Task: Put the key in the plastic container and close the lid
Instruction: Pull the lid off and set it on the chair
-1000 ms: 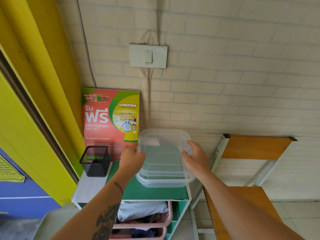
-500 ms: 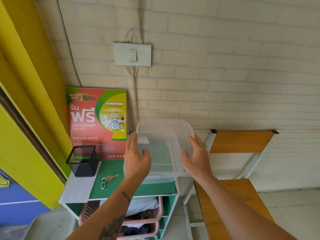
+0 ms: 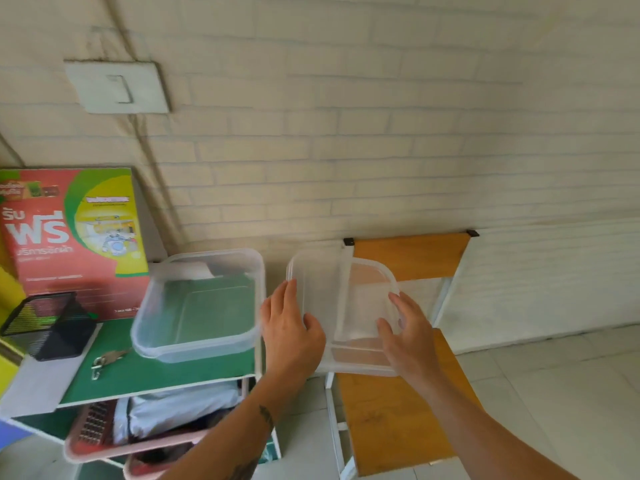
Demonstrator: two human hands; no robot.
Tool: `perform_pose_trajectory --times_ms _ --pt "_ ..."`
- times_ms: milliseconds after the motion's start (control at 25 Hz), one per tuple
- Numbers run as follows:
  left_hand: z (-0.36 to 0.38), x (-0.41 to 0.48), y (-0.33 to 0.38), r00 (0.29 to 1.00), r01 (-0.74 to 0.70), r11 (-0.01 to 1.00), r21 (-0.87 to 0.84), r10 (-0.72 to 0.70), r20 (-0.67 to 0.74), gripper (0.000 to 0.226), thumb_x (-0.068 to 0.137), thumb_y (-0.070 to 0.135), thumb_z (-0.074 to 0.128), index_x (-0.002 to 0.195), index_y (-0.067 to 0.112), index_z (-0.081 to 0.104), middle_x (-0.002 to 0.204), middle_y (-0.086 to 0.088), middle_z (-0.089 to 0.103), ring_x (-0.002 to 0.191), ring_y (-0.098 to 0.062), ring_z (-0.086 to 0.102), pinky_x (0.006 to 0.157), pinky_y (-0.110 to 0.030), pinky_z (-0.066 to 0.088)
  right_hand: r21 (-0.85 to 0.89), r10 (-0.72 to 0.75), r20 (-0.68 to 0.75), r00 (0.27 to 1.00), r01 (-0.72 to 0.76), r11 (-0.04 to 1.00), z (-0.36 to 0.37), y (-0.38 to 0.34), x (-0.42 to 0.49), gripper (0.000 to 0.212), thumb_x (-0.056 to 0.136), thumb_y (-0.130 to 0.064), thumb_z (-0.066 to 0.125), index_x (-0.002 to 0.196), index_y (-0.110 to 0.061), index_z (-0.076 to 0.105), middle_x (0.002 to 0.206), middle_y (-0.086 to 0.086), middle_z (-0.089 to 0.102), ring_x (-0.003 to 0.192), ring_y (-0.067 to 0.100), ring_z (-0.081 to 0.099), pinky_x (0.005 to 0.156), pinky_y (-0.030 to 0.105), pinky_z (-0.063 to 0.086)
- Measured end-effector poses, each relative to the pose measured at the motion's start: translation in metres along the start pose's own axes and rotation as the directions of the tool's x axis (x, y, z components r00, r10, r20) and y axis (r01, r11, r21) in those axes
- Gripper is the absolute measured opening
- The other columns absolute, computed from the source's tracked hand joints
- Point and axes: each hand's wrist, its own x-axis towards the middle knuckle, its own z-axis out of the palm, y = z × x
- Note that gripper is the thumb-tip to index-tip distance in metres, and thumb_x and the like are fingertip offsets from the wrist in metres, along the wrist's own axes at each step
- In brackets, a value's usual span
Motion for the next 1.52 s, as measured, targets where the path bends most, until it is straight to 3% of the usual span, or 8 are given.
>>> perform_pose_trajectory --times_ms 160,360,480,640,920,1200,1360,1520 --pt "0.078 -0.030 0.027 0.991 0.053 0.981 0.187 -0.075 0.114 0.065 0.087 0.012 0.045 0.149 0.015 0.024 0.153 -0.004 0.030 0.135 -0.027 0.026 0.115 -0.044 0.026 -0.081 0.066 0.054 0.996 -0.061 0.995 -0.034 0.077 -0.002 0.056 0.092 -0.020 0.055 0.146 -0.012 0.041 0.156 0.006 0.035 0.145 0.019 0.027 0.118 0.038 0.026" --pt "0.163 -0.051 0.022 0.923 0.151 0.927 0.342 -0.256 0.287 0.069 0.086 0.011 0.043 0.150 0.011 0.016 0.156 -0.009 0.025 0.136 -0.032 0.028 0.115 -0.048 0.031 -0.187 0.143 0.133 0.981 -0.117 0.975 -0.037 0.161 -0.008 0.064 0.090 -0.031 0.047 0.150 -0.013 0.035 0.158 0.010 0.030 0.146 0.023 0.027 0.112 0.037 0.034" --pt "0.212 -0.051 -0.004 0.892 0.169 0.902 0.398 -0.312 0.328 0.072 0.085 0.011 0.044 0.151 0.012 0.013 0.157 -0.008 0.022 0.137 -0.031 0.027 0.116 -0.046 0.031 -0.226 0.210 0.152 0.966 -0.173 0.959 -0.017 0.211 -0.009 0.064 0.091 -0.035 0.045 0.151 -0.015 0.033 0.159 0.011 0.029 0.143 0.027 0.033 0.108 0.042 0.042" --pt "0.270 -0.043 -0.047 0.874 0.121 0.890 0.439 -0.306 0.378 0.070 0.086 0.012 0.047 0.149 0.011 0.016 0.155 -0.009 0.025 0.134 -0.029 0.030 0.113 -0.042 0.033 -0.269 0.282 0.159 0.946 -0.233 0.934 0.018 0.274 0.000 0.062 0.094 -0.029 0.053 0.152 -0.018 0.031 0.161 0.009 0.023 0.145 0.026 0.029 0.109 0.038 0.037" --pt "0.356 -0.029 -0.137 0.819 0.097 0.882 0.461 -0.334 0.467 0.062 0.091 0.018 0.047 0.147 0.014 0.021 0.151 -0.009 0.030 0.131 -0.030 0.034 0.107 -0.044 0.042 -0.417 0.275 0.240 0.931 -0.156 0.895 0.081 0.365 0.032 0.066 0.096 -0.033 0.052 0.153 -0.022 0.021 0.163 0.009 0.017 0.145 0.030 0.029 0.105 0.044 0.046" --pt "0.390 -0.030 -0.167 0.784 0.120 0.886 0.448 -0.361 0.505 0.067 0.088 0.014 0.051 0.147 0.016 0.019 0.151 -0.005 0.026 0.127 -0.027 0.038 0.103 -0.043 0.049 -0.562 0.304 0.346 0.888 -0.064 0.825 0.101 0.395 0.036 0.073 0.097 -0.034 0.047 0.155 -0.018 0.006 0.164 0.015 0.001 0.147 0.036 0.018 0.108 0.043 0.039" --pt "0.380 -0.024 -0.162 0.738 0.116 0.868 0.482 -0.400 0.543 0.067 0.088 0.013 0.050 0.148 0.016 0.021 0.156 -0.004 0.020 0.136 -0.028 0.032 0.108 -0.042 0.043 -0.586 0.279 0.368 0.887 -0.011 0.810 0.095 0.383 0.042 0.074 0.095 -0.031 0.050 0.155 -0.014 0.011 0.164 0.015 0.001 0.150 0.034 0.012 0.115 0.041 0.033" --pt "0.344 -0.005 -0.135 0.785 0.138 0.902 0.408 -0.351 0.510 0.049 0.083 0.007 0.049 0.131 0.016 0.047 0.132 0.001 0.048 0.128 -0.026 0.045 0.103 -0.038 0.047 -0.529 0.207 0.416 0.886 0.051 0.847 0.076 0.342 0.050 0.068 0.097 -0.031 0.047 0.155 -0.016 0.013 0.165 0.006 -0.001 0.151 0.025 0.008 0.115 0.035 0.028"
